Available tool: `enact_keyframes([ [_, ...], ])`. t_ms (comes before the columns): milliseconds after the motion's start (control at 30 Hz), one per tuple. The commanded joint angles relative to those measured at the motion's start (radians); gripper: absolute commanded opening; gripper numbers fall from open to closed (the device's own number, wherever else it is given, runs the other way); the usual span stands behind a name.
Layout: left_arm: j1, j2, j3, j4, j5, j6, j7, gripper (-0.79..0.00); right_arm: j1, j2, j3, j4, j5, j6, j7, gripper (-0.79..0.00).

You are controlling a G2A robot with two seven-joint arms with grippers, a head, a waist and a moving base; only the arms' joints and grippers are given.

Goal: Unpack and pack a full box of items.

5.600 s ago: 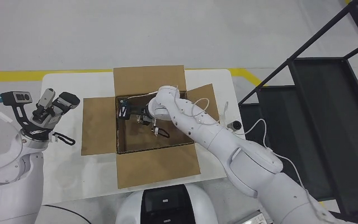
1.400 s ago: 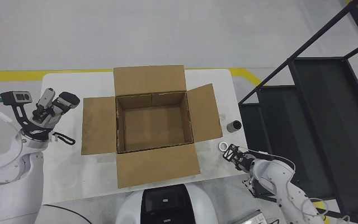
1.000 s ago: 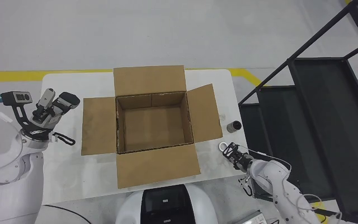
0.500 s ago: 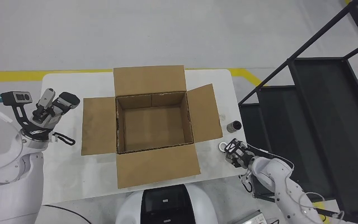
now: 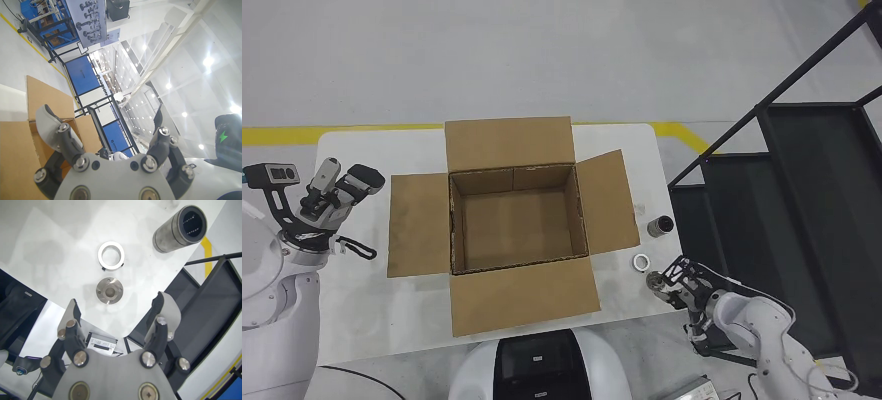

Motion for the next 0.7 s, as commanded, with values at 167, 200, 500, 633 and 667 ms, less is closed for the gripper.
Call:
enact_keyframes([
  [167,0.0,0.0,0.0,0.0,0.0,0.0,0.0,0.0,0.066,-0.004,-0.044,0.057,0.039,-0.001,0.037,-0.477],
  [200,0.0,0.0,0.0,0.0,0.0,0.0,0.0,0.0,0.073,-0.004,-0.049,0.065,0.041,-0.002,0.04,-0.474],
  [500,0.0,0.0,0.0,0.0,0.0,0.0,0.0,0.0,0.117,-0.005,-0.086,0.123,0.048,0.001,0.074,-0.179],
  [633,0.0,0.0,0.0,0.0,0.0,0.0,0.0,0.0,0.122,-0.004,-0.091,0.132,0.05,0.003,0.072,-0.172],
  [667,0.0,0.0,0.0,0.0,0.0,0.0,0.0,0.0,0.123,-0.004,-0.092,0.135,0.049,0.002,0.073,-0.24],
])
